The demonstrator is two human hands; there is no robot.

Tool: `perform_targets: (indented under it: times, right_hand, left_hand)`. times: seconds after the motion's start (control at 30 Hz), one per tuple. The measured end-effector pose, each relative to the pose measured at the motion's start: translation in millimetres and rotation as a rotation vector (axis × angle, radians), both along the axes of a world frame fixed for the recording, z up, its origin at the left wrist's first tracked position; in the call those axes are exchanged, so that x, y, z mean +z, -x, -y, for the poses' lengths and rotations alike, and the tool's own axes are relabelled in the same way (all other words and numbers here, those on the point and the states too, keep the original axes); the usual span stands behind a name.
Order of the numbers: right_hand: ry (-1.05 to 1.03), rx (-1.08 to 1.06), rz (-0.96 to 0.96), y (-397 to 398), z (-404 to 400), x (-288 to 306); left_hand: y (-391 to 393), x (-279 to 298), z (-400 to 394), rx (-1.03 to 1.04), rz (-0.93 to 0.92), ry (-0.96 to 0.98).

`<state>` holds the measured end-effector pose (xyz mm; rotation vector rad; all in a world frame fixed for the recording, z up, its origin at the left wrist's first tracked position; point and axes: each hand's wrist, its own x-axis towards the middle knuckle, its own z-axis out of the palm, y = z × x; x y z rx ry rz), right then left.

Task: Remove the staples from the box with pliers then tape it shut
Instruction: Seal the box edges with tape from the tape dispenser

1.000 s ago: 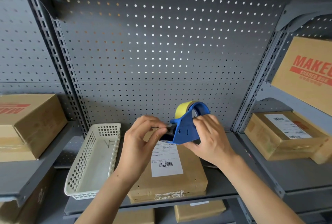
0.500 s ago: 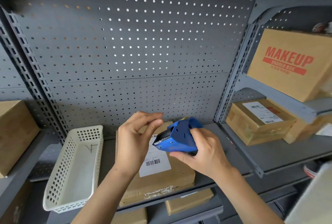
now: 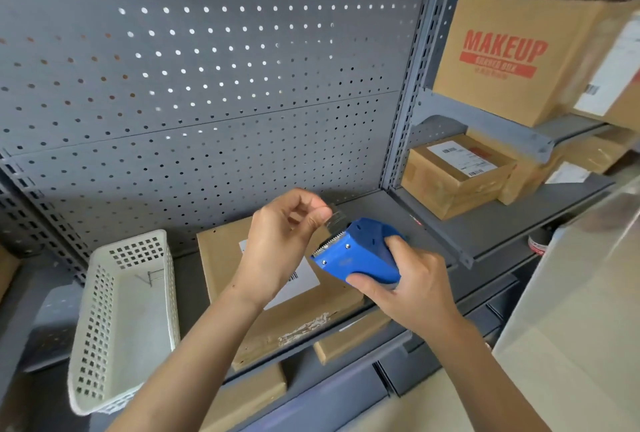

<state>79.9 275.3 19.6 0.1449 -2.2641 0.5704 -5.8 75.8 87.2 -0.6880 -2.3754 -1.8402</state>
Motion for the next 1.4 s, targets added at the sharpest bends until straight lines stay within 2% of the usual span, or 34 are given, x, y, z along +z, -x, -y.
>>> perform_targets:
  times: [0.27,0.5,0.87,1.1,1.4]
  right_hand:
    - [0.049,-0.175,0.032,-37.3,21.8,-9.5]
    - [0.191,-0.314,0.218,-66.7,37.2,-30.8]
    - [0.309,-0.317,0.375,-76.6,46.3,-52.7]
    - [0.371,-0.338,0.48,-91.5,41.7,-60.0]
    - [0.418,-0.288,0.5,-109.1,35.8,-62.6]
  left_hand:
    - [-7.7,-6.2,-4.1,-0.128,0.005,0.088]
    - [-19.2,-24.0,-5.8,-0.2,-0.014,0.213]
    - [-23.4,-46.9,-11.1,-0.115,-0.049,0.356]
    - [-32.7,-58.4,-18.1,-0.061,0.02,0.393]
    - [-31.9,-51.3,-21.2,-0.057,0.033,0.433]
